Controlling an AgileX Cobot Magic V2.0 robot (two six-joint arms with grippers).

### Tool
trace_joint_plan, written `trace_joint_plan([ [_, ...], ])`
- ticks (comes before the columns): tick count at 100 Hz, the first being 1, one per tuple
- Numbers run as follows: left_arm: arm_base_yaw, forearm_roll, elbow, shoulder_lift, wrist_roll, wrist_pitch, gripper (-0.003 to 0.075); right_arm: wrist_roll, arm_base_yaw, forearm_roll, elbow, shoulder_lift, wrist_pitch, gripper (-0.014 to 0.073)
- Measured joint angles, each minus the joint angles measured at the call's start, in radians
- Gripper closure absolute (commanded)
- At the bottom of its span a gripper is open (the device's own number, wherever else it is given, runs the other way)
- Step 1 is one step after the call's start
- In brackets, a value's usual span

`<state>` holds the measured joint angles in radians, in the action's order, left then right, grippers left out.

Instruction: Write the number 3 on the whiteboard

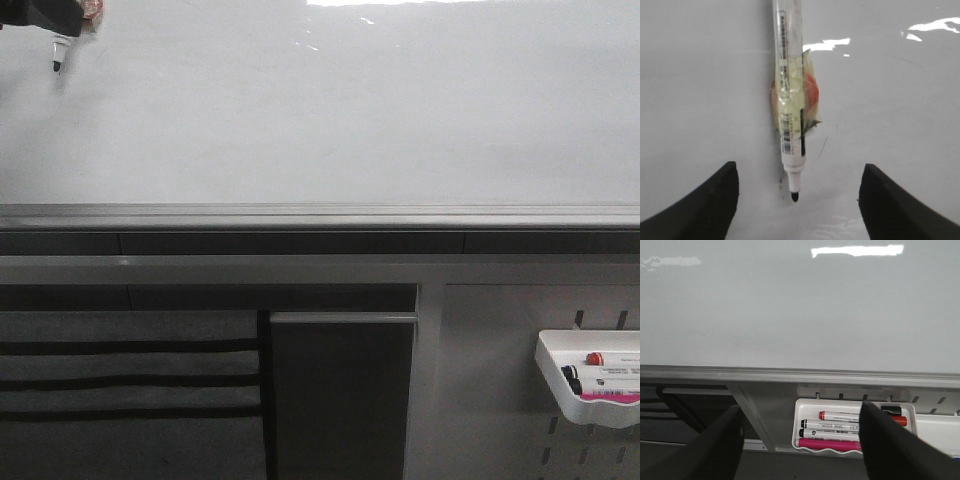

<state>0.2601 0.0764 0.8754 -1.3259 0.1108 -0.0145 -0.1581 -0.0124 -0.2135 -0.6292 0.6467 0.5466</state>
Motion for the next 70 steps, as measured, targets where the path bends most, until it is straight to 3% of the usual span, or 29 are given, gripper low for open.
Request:
trace_joint_plan([
  [39, -0.027, -0.009, 0.113, -0.143, 0.000, 0.014, 0.0255, 0.000, 0.000, 0.000, 0.000, 0.000, 0.000, 0.0153],
  [70, -0.027, -0.013, 0.119, -0.150, 0.000, 0.022, 0.0532, 0.000, 0.000, 0.000, 0.000, 0.000, 0.000, 0.0153],
])
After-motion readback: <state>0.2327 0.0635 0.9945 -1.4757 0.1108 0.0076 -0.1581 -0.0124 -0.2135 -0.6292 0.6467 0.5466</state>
